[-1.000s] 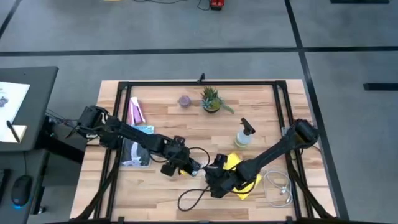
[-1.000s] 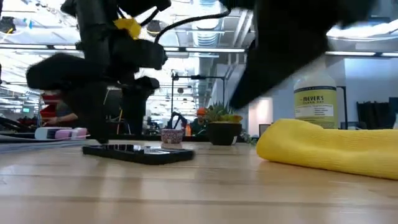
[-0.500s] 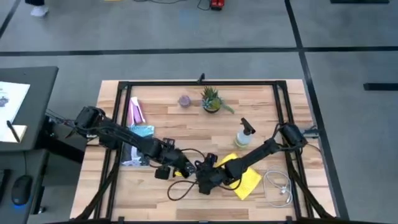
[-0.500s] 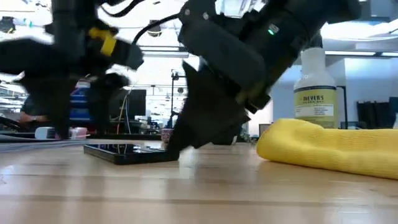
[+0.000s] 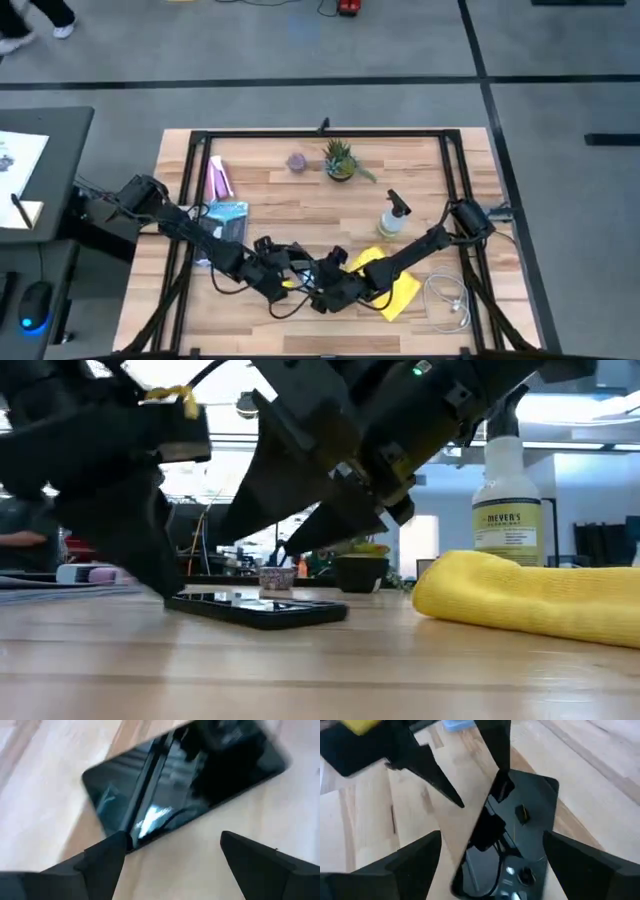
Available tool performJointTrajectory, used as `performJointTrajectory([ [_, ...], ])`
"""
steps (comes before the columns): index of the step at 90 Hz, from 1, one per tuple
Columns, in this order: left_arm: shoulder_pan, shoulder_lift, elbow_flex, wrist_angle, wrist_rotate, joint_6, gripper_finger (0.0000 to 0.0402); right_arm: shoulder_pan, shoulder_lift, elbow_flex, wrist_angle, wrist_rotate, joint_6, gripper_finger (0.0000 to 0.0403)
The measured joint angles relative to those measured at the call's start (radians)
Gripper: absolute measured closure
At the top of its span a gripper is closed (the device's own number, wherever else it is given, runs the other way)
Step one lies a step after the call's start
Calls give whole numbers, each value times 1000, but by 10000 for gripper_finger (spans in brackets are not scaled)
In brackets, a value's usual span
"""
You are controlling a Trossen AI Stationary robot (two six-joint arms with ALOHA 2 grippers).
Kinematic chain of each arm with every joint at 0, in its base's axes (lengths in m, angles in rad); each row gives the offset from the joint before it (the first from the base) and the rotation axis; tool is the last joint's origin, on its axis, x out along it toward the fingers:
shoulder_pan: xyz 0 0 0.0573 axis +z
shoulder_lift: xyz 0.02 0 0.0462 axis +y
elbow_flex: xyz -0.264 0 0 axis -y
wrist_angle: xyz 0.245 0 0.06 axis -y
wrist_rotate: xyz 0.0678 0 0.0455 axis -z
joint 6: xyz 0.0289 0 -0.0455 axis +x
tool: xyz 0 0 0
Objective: Apply microfiber cloth
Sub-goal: Wipe the cellphone with the microfiber cloth
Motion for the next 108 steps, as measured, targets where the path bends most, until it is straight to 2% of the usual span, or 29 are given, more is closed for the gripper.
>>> performJointTrajectory([
  [12, -21, 9, 18, 14, -17, -8, 94, 7, 0, 0, -102, 8, 77, 65],
  [24, -56, 9, 48, -11, -54, -15, 94, 25, 6, -1, -202, 89, 151, 65],
  [34, -80, 9, 78, -57, -94, -18, 94, 34, 37, -4, -163, 91, 142, 65],
  [42, -100, 9, 99, -129, -120, -44, 94, 31, 63, 5, -65, 29, 103, 65],
  [56, -121, 9, 105, -234, -130, -89, 94, 32, 86, 4, -59, 58, 102, 65],
  [80, -122, 14, 61, -216, -130, -130, 94, 20, 118, 6, -74, 90, 135, 65],
  [99, -123, 14, 61, -195, -129, -129, 94, 9, 41, -3, -124, 85, -52, 65],
  [108, -122, 14, 61, -187, -129, -126, 94, 9, -11, -4, -153, 81, -79, 65],
])
